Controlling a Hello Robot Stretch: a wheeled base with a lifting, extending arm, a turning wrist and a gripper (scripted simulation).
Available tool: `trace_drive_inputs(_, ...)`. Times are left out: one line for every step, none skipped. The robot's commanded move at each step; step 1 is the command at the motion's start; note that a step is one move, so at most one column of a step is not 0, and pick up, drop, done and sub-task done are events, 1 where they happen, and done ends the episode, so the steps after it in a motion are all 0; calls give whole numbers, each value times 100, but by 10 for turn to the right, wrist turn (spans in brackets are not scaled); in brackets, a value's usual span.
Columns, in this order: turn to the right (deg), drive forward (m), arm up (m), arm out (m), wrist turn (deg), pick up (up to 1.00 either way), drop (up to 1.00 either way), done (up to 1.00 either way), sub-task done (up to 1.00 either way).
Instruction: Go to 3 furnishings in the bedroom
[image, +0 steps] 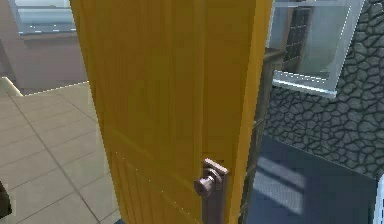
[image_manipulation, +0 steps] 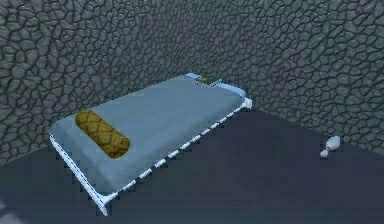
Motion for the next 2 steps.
trace_drive_inputs(0,0,0,0,0,0,0,0,100)
trace_drive_inputs(450,0,0,0,0,0,0,0,0)
